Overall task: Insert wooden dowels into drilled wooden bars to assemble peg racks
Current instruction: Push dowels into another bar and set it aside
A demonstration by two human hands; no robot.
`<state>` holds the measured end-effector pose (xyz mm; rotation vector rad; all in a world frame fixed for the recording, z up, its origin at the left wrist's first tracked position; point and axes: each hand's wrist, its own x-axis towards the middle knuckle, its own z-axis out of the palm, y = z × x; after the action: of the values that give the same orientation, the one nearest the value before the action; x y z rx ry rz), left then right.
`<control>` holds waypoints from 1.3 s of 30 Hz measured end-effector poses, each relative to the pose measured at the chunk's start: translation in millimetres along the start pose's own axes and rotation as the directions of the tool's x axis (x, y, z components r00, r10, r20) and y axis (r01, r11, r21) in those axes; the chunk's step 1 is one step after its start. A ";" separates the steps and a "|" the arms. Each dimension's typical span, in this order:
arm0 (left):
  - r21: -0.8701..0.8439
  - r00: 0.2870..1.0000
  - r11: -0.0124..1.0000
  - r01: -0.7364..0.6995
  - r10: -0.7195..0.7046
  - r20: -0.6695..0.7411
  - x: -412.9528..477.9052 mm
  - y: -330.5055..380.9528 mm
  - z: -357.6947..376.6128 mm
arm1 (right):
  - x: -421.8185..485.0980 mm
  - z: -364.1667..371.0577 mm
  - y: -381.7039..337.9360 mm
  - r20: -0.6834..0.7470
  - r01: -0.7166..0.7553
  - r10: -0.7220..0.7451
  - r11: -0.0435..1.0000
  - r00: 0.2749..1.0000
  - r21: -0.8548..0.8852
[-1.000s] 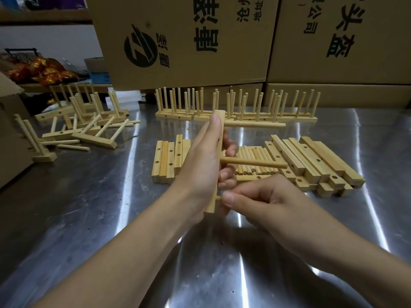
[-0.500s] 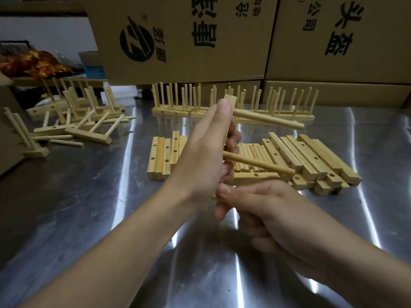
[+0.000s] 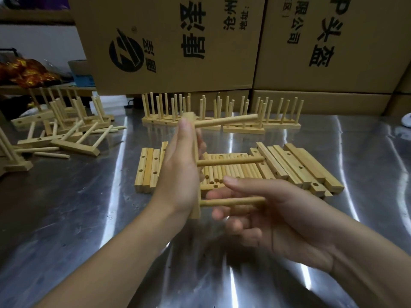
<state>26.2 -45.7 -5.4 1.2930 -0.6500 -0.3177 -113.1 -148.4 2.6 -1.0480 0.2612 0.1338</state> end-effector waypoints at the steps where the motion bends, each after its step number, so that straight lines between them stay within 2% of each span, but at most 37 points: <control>1: -0.047 0.999 0.998 0.040 -0.041 -0.029 1.9 -3.0 -1.3 | 0.3 -1.9 -0.2 0.008 0.026 -0.026 1.000 1.000 -0.010; 4: -0.188 0.986 0.976 0.113 -0.134 -0.101 8.5 -10.6 -3.2 | 4.3 -8.4 0.2 -0.023 0.158 -0.161 0.983 0.987 -0.091; 6: -0.223 0.976 0.963 0.153 -0.182 -0.117 9.2 -14.6 -1.9 | 7.0 -12.1 1.2 -0.127 0.216 -0.262 0.932 0.957 -0.290; 8: -0.267 0.975 0.949 0.169 -0.201 -0.095 7.3 -16.6 0.0 | 10.0 -17.3 3.7 -0.220 0.208 -0.408 0.774 0.886 -0.598; 10: -0.291 0.979 0.941 0.176 -0.199 -0.053 4.7 -18.0 1.8 | 12.5 -20.9 5.7 -0.236 0.204 -0.554 0.617 0.799 -0.760; 14: -0.277 0.978 0.940 0.200 -0.209 -0.003 0.6 -20.8 8.1 | 9.9 -25.1 -1.5 -0.178 0.230 -0.716 0.434 0.676 -0.871; 17: -0.212 0.970 0.949 0.234 -0.213 0.117 -10.7 -27.5 19.1 | -4.9 -33.8 -28.9 -0.230 0.195 -0.760 0.424 0.608 -0.884; 20: -0.115 0.959 0.978 0.177 -0.145 0.242 -19.7 -34.0 29.1 | -18.5 -65.4 -80.7 -0.277 0.155 -0.815 0.403 0.509 -0.902; 24: 0.061 0.937 0.996 0.059 -0.076 0.340 -21.3 -34.9 31.7 | -22.3 -141.9 -149.8 -0.374 -0.044 -0.817 0.396 0.440 -0.917; 28: 0.126 0.924 0.988 0.090 -0.130 0.361 -17.6 -32.5 28.9 | -8.0 -226.5 -178.9 -0.537 -0.374 -0.724 0.398 0.432 -0.838; 30: 0.133 0.921 0.985 0.113 -0.154 0.359 -16.4 -32.4 29.0 | 6.5 -254.8 -180.6 -0.585 -0.478 -0.672 0.371 0.453 -0.796; 34: 0.160 0.905 0.974 0.160 -0.209 0.371 -15.8 -33.6 28.6 | 40.3 -293.8 -178.2 -0.597 -0.547 -0.604 0.295 0.528 -0.783; 39: 0.117 0.891 0.971 0.210 -0.239 0.387 -11.2 -35.4 32.2 | 71.8 -318.6 -182.4 -0.592 -0.543 -0.608 0.294 0.529 -0.787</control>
<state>2.6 -74.0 -37.9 1.3890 -0.8624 -0.7700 -49.2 -516.5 -14.8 -2.4165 1.2450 -0.4159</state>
